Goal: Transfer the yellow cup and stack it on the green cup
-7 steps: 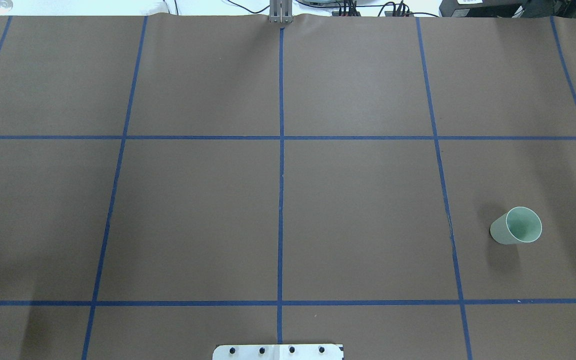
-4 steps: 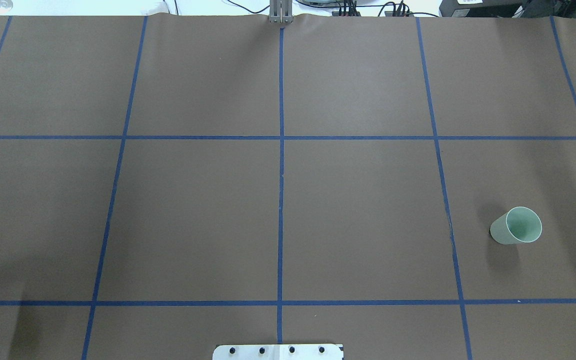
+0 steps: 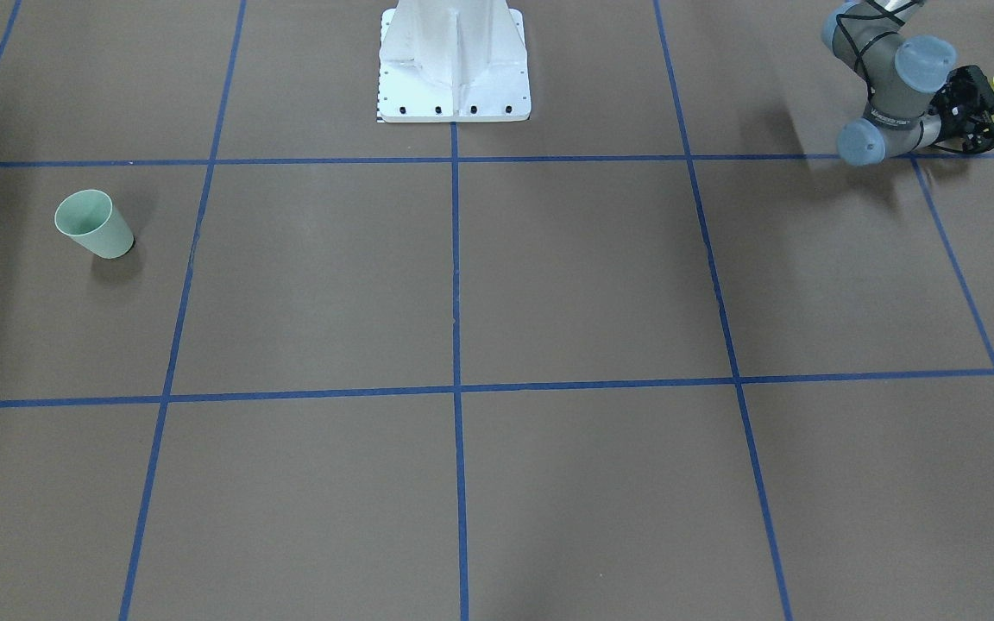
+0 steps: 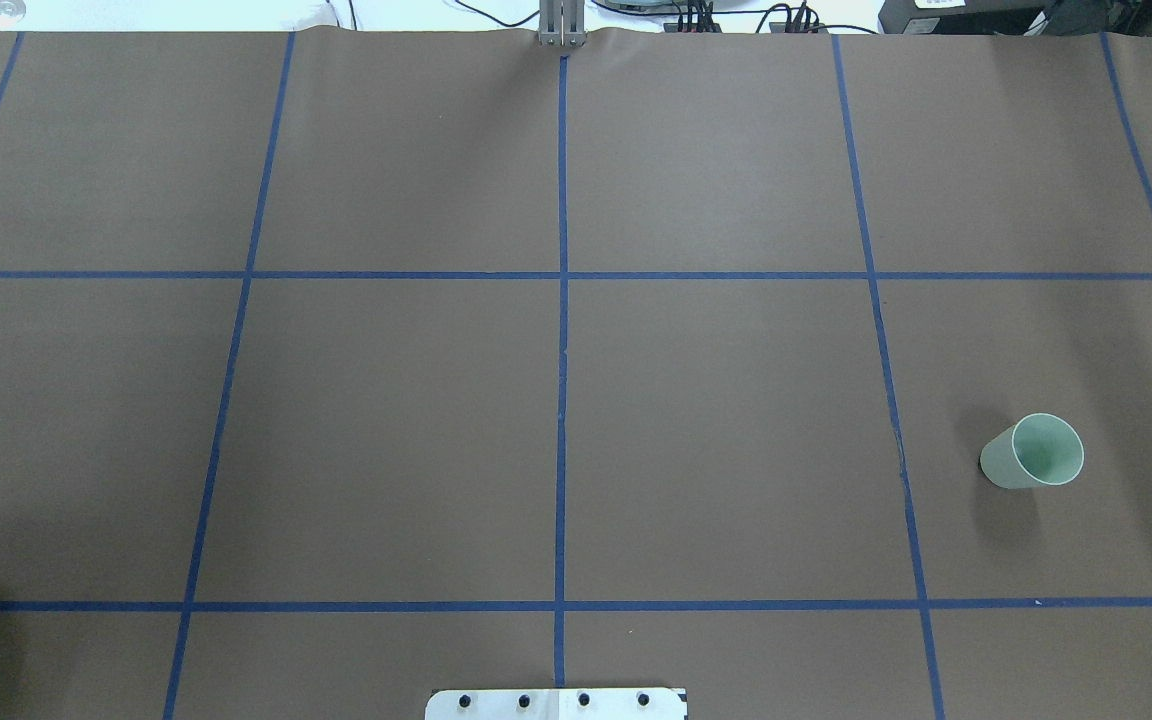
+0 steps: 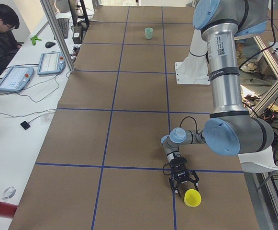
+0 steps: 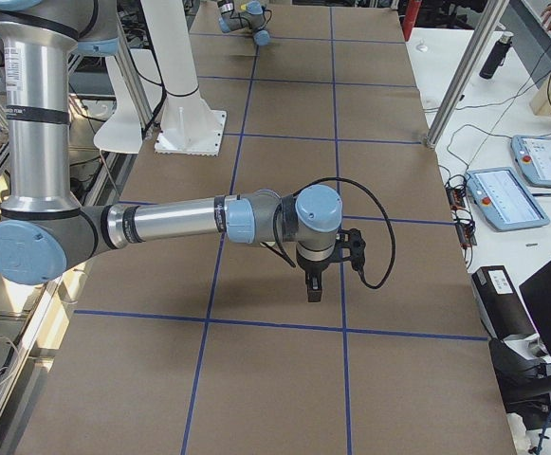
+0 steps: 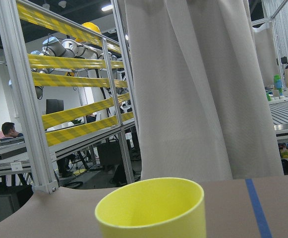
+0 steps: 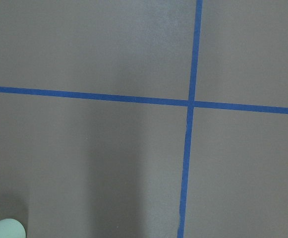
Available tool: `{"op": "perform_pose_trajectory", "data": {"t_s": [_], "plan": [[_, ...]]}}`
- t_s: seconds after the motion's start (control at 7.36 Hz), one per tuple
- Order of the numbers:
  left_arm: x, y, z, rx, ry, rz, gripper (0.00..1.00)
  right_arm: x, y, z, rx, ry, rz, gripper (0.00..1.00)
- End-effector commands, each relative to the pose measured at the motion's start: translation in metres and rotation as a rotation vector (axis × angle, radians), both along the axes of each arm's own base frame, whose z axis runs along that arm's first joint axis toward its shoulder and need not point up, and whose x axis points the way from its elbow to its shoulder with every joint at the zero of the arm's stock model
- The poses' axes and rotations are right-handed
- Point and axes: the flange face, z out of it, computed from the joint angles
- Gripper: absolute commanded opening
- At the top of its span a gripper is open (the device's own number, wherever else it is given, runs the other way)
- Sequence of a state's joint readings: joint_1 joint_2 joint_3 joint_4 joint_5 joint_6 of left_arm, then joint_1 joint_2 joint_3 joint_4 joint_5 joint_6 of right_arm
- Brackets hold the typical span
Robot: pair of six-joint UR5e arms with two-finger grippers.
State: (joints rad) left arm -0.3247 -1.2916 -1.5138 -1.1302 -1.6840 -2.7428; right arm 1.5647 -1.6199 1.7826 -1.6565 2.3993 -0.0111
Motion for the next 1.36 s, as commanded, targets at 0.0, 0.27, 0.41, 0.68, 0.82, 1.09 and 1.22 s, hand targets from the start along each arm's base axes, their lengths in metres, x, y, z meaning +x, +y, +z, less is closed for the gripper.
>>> {"op": "perform_pose_trajectory", "data": {"t_s": [0.0,0.27,0.41,0.68,0.82,1.09,1.22], "plan": [[-0.014,0.005,0.035,0.007,-0.013,-0.008,1.0,0.0,0.0,0.002,-0.001,0.002,-0.001,1.0],[-0.018,0.007,0.04,0.008,-0.027,-0.016,1.0,0.0,0.0,0.002,-0.001,0.0,-0.001,1.0],[-0.018,0.007,0.04,0.012,-0.03,-0.02,0.91,0.0,0.0,0.0,0.002,-0.001,-0.001,1.0],[-0.029,0.01,0.042,0.015,-0.051,-0.022,0.2,0.0,0.0,-0.002,0.006,-0.001,0.0,1.0],[-0.047,0.016,0.043,0.006,-0.06,-0.013,0.02,0.0,0.0,-0.002,0.004,0.0,0.0,1.0],[-0.091,0.029,0.01,-0.05,0.004,0.062,0.0,0.0,0.001,-0.002,0.002,-0.001,0.0,1.0],[-0.114,0.035,-0.011,-0.094,0.045,0.119,0.0,0.0,-0.001,-0.002,0.002,-0.001,0.0,1.0]]}}
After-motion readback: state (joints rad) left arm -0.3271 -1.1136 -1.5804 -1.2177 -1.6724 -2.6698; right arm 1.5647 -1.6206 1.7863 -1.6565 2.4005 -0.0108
